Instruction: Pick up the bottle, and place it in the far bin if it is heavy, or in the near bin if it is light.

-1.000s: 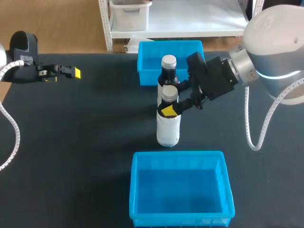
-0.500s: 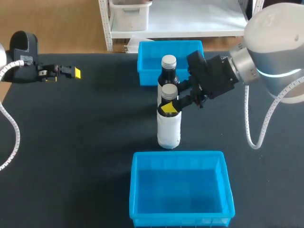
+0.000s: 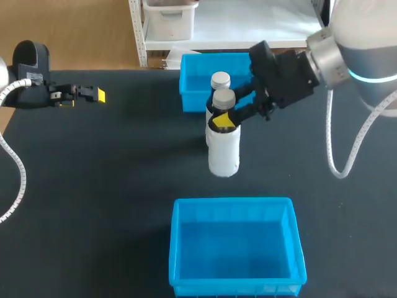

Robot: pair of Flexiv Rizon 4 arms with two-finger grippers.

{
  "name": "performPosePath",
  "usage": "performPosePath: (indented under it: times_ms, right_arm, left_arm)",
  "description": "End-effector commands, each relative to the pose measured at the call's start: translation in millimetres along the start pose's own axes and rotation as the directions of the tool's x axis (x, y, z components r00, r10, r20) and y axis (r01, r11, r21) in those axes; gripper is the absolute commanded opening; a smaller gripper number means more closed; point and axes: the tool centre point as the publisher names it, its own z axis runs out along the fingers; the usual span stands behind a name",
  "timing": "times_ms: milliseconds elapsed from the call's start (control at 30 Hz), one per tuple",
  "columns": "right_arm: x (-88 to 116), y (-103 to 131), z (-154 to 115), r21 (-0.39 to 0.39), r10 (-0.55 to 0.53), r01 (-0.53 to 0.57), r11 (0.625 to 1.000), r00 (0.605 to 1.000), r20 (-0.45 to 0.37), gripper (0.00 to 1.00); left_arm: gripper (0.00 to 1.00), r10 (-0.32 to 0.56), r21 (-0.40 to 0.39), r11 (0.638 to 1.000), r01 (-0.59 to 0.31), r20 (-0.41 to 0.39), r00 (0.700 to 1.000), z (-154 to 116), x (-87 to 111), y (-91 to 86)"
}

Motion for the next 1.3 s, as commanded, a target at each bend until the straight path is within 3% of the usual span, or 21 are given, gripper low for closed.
performPosePath:
  times_ms: [33, 367, 633, 1033, 1300]
  right_arm:
    - [-10.0, -0.9, -12.1, 0.003, 0.002, -0.002, 1.0, 1.0, -0.012, 0.0]
    - [-30.8, -5.5, -31.2, 0.02, -0.002, 0.002, 1.0, 1.0, -0.009, 0.0]
    - [-45.2, 6.4, -44.0, 0.031, -0.015, 0.015, 0.999, 1.0, 0.007, 0.0]
    - [-71.7, 67.3, -45.9, 0.017, -0.062, 0.062, 0.998, 0.997, 0.036, 0.0]
    - [-69.7, 117.3, -36.9, -0.01, -0.093, 0.093, 0.996, 0.995, 0.032, 0.0]
  left_arm:
    - [1.0, 0.0, 0.0, 1.0, 0.0, 0.0, 1.0, 0.0, 0.0, 0.0]
    - [1.0, 0.0, 0.0, 1.0, 0.0, 0.0, 1.0, 0.0, 0.0, 0.0]
    - [1.0, 0.0, 0.0, 1.0, 0.0, 0.0, 1.0, 0.0, 0.0, 0.0]
    - [1.0, 0.0, 0.0, 1.0, 0.0, 0.0, 1.0, 0.0, 0.0, 0.0]
    - [1.0, 0.0, 0.0, 1.0, 0.0, 0.0, 1.0, 0.0, 0.0, 0.0]
